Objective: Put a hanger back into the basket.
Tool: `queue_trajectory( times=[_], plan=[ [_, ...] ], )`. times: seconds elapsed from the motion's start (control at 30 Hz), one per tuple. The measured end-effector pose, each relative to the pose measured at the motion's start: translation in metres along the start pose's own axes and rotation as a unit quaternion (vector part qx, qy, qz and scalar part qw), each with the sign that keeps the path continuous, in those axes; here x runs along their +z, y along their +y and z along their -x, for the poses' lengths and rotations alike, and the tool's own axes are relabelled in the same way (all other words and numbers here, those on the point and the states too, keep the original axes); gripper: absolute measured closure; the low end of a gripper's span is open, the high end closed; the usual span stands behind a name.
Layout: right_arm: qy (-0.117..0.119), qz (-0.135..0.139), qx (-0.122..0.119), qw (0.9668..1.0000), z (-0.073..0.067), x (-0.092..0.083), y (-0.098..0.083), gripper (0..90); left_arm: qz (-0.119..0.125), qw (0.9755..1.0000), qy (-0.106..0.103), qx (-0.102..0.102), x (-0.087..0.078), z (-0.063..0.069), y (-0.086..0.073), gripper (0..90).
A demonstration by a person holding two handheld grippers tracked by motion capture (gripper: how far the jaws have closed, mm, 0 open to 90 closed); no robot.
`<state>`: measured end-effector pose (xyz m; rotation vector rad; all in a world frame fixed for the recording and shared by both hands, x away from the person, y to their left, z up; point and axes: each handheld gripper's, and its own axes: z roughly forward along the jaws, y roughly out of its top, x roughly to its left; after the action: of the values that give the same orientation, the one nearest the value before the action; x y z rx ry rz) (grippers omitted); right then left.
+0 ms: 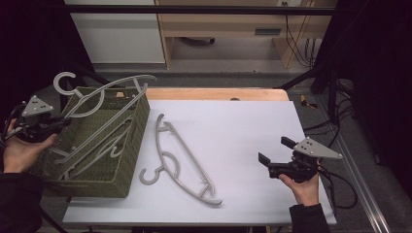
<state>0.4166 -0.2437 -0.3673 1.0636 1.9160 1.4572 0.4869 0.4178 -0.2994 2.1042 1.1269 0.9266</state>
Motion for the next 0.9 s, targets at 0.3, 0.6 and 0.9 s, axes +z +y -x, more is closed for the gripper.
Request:
queue_trajectory(
  times=[0.3,0.6,0.9],
  plan=[
    [0.000,0.000,0.000,1.0000,0.000,0.000,0.000,2.5,-0.023,0.9992,0.025,-0.019,0.005,-0.020,-0.027,81.8],
    [0.001,-0.001,0.000,1.0000,0.000,0.001,0.000,2.5,-0.046,0.9975,0.051,-0.018,0.013,-0.027,-0.043,81.8],
    [0.001,-0.002,-0.001,1.0000,-0.001,0.001,-0.001,2.5,-0.073,0.9943,0.073,0.025,0.030,-0.014,-0.048,81.7]
  ],
)
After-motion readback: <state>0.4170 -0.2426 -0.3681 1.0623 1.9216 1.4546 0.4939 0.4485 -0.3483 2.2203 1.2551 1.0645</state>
